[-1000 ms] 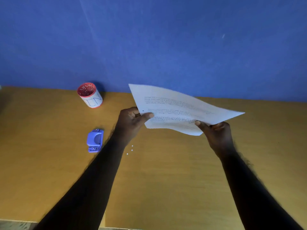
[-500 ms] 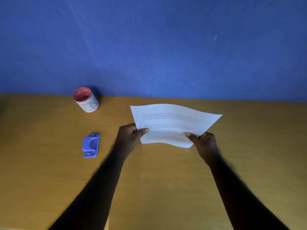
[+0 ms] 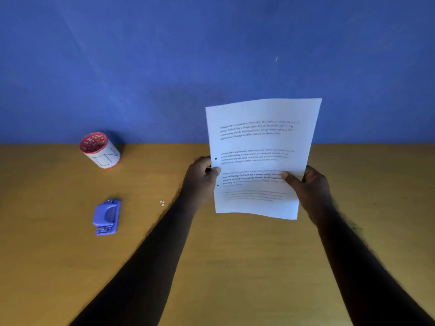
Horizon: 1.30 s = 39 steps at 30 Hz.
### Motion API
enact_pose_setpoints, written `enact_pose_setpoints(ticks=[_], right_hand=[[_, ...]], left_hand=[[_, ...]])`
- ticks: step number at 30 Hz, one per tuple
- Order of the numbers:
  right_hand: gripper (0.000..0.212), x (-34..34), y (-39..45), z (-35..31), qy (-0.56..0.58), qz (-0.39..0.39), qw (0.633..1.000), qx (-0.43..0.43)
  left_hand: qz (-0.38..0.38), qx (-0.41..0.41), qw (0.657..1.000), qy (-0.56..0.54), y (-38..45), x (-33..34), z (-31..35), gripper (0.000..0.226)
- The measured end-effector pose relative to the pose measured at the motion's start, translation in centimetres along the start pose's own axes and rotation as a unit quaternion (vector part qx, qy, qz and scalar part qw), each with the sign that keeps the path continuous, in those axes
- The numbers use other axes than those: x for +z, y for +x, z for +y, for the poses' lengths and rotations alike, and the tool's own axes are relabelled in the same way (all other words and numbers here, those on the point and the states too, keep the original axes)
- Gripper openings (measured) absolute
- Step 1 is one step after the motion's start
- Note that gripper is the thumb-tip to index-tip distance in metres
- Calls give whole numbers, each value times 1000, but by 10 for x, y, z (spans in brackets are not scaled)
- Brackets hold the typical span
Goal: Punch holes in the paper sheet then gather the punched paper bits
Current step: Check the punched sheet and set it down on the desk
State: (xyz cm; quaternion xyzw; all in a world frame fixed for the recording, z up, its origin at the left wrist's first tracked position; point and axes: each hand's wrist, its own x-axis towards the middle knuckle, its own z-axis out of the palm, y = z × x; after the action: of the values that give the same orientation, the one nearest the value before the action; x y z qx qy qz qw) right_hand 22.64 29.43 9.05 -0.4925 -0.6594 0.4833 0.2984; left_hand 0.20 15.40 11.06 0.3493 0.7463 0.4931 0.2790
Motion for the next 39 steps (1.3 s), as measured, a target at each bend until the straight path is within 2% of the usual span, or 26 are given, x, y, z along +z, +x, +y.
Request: enact_pose_setpoints(ticks=[6,13,19,22,26,29,33,35,37,39], right_hand=[[29,-50,25,32,-55,35,998,20],[44,-83,43,77,-98,70,988,102],[48,-91,52,110,-147,79,977,135],[52,-92,55,122,-176,83,972,132],[59,-92,57,129,-218,75,967,112],[66,-91,52,133,-339,57,935,91],[44,-90,46,136,-520,39,853,28],[41,-88,43,139,-561,17,827,25],[47,-87,40,141,-586,-8,810,34],[54,-89,39,140,-605,-28,794,40]], left_hand=[[-24,-32,999,-18,24,71,8,17],[-34,-84,996,7,38,145,-9,55],[-54,-96,993,49,49,184,-17,58],[-76,-83,989,95,51,197,-21,58],[-100,-55,970,215,50,209,-29,61],[-120,-50,954,270,49,214,-33,59],[-134,-44,915,379,49,215,-32,54],[-141,-23,880,452,48,215,-31,55],[-149,-1,845,514,48,216,-29,53],[-156,5,827,541,49,220,-24,48]])
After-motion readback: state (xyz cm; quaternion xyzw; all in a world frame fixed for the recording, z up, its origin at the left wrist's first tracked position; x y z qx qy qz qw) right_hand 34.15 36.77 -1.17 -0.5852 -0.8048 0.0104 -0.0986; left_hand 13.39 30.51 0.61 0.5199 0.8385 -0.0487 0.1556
